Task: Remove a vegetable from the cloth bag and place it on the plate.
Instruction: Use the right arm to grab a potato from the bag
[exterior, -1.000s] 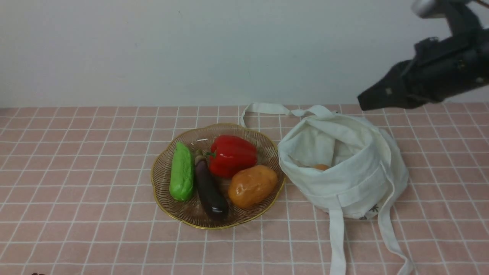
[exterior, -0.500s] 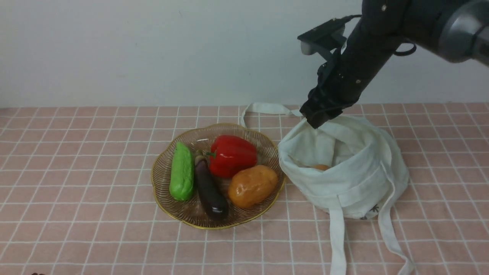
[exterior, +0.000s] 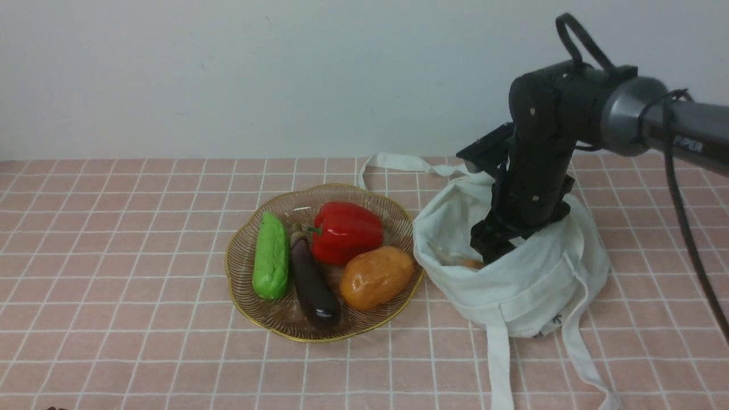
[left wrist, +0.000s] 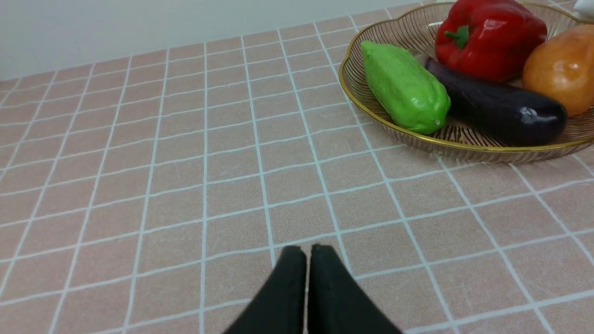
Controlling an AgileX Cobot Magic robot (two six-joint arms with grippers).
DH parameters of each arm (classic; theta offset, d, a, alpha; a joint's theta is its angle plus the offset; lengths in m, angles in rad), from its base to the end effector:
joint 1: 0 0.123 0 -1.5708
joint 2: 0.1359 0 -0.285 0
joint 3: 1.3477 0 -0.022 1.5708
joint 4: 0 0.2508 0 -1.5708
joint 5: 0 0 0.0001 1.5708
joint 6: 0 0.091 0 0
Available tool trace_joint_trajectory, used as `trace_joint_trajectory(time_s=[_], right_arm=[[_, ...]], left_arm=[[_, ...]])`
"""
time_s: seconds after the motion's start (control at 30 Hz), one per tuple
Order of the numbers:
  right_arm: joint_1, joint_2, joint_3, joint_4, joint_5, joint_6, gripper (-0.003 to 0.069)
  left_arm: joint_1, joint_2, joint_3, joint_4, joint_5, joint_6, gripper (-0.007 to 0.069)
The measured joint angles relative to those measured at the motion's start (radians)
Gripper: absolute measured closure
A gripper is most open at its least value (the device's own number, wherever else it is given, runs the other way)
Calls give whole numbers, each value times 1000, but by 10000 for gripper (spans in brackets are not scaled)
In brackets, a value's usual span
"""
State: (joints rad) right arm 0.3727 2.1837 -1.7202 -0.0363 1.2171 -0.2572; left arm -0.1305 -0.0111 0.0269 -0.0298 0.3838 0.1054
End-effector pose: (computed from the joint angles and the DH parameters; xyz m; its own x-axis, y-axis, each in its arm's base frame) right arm 0.4046 0.1549 0.1691 -0.8003 -0.5989 0.0307 -0.5996 0.7998 -0.0268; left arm 0.0518 -0.0078 0.1703 -0.2927 0.1168 -0.9490 0.1639 0.9840 0.0705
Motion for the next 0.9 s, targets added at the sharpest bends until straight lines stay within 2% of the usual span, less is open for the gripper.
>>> trace_joint_trajectory(time_s=[0.23, 0.33, 0.43, 0.47, 0.5, 0.53, 0.6, 0.63, 0.7, 0.9], right_arm=[[0, 72, -8, 4, 5, 1, 62], [0, 74, -10, 9, 7, 1, 90], [1, 72, -11, 18, 11, 1, 232], [2, 68, -10, 19, 11, 1, 308], [2, 67, -9, 19, 11, 1, 352], [2, 62, -7, 18, 9, 1, 444], [2, 45, -1, 16, 8, 3, 571], [2, 45, -1, 16, 8, 3, 571], [2, -24, 4, 14, 8, 25, 652], [2, -136, 4, 11, 8, 50, 657]], left_arm=[[0, 0, 0, 0, 0, 0, 629], [0, 0, 0, 0, 0, 0, 629], [0, 0, 0, 0, 0, 0, 629], [0, 0, 0, 0, 0, 0, 629], [0, 0, 0, 0, 0, 0, 629], [0, 0, 0, 0, 0, 0, 629], [0, 0, 0, 0, 0, 0, 629], [0, 0, 0, 0, 0, 0, 629], [0, 0, 0, 0, 0, 0, 629], [0, 0, 0, 0, 0, 0, 629]])
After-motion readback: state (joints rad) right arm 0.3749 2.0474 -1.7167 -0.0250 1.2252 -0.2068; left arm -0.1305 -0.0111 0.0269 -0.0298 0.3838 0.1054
